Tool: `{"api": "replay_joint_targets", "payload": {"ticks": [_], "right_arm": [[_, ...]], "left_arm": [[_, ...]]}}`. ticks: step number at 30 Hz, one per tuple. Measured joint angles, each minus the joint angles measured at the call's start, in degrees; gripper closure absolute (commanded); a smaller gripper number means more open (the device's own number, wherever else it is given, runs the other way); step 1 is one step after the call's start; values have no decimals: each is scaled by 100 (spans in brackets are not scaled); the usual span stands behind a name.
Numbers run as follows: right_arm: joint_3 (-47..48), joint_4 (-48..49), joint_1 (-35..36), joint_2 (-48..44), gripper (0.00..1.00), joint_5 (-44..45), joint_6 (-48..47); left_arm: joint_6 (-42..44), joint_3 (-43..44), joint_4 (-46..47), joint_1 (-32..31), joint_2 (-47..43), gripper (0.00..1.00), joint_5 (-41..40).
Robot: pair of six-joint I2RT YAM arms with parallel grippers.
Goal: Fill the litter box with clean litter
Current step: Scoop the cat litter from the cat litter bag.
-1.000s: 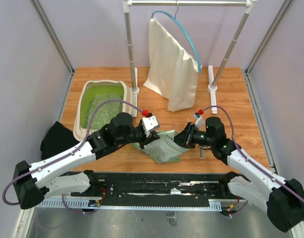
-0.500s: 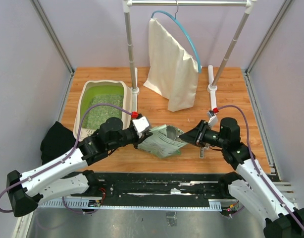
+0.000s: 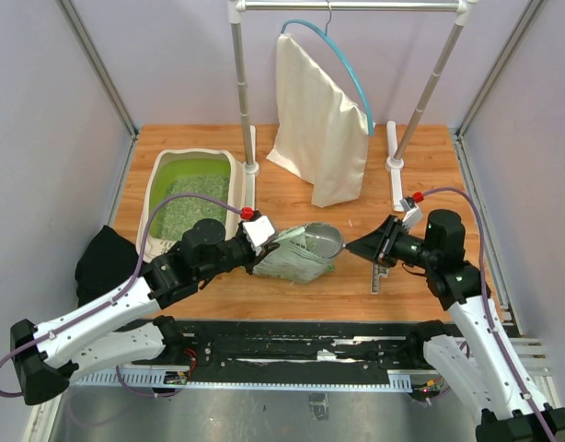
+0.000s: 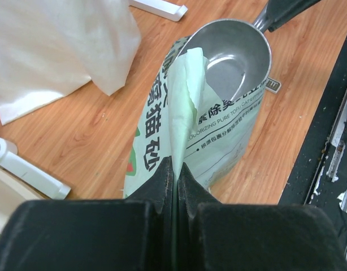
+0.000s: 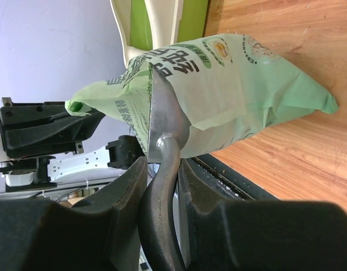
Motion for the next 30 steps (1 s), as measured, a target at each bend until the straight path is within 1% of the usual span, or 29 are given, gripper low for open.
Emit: {"api": "replay_joint_targets", "payload": {"ticks": [4, 13, 20, 23, 27, 30], "right_arm": [[109, -181, -297, 26, 99, -295, -96], [730, -1027, -555, 35, 99, -393, -680], [835, -1386, -828, 39, 99, -584, -1010], [835, -1456, -1064, 68, 99, -850, -1064], [789, -1462, -1582, 149, 99, -1491, -1115], [476, -1071, -1768, 188, 99, -1875, -914]], "left_arm": [[24, 0, -20, 0, 0, 99, -4], [22, 2, -17, -2, 0, 100, -11], [22, 2, -44, -4, -20, 99, -24], [22, 2, -55, -9, -28, 99, -24], [22, 2, -52, -9, -46, 99, -57], [-20, 0, -59, -9, -50, 99, -68]]}}
